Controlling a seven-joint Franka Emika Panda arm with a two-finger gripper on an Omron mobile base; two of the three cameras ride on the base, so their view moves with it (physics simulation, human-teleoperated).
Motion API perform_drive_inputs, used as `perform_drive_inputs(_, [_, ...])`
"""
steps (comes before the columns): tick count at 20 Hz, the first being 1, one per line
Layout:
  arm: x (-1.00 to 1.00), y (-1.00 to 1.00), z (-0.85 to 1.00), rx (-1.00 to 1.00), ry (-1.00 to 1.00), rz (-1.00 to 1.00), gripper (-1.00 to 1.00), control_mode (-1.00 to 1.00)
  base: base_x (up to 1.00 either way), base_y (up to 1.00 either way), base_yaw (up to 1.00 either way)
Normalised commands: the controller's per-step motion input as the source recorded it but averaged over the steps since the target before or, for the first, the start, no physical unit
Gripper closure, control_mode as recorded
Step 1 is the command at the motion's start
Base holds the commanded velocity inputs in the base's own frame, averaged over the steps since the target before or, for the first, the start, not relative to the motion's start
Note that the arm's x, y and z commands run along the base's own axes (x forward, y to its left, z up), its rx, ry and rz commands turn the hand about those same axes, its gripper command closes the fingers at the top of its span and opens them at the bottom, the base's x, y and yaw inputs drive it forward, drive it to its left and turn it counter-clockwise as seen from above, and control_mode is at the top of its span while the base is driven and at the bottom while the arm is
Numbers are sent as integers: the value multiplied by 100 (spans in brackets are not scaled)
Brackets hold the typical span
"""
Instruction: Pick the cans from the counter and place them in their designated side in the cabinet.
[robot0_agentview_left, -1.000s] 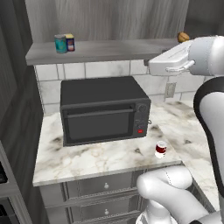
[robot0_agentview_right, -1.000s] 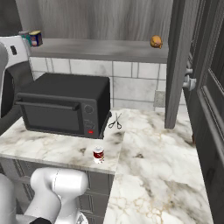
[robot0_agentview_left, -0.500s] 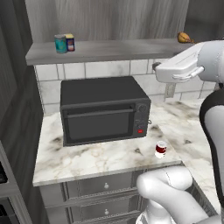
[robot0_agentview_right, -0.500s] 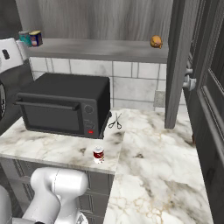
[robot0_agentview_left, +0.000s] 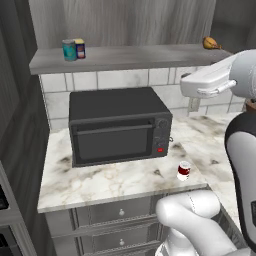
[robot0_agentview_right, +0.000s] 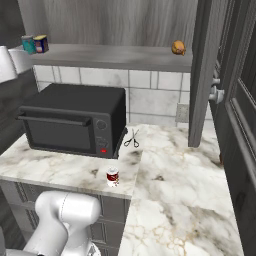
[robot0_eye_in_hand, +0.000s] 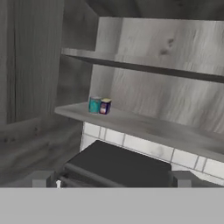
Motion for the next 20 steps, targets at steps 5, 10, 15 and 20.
perform_drive_inputs(5, [-17,-18,0,0,0,-12,-100,-100,0,0,0])
perform_drive_inputs(10, [-26,-22,0,0,0,-11,-100,-100,0,0,0])
perform_drive_inputs(15, [-28,-14,0,0,0,-6,-100,-100,0,0,0])
perform_drive_inputs(20, [-19,-1,1,4,-3,-4,-100,-100,0,0,0])
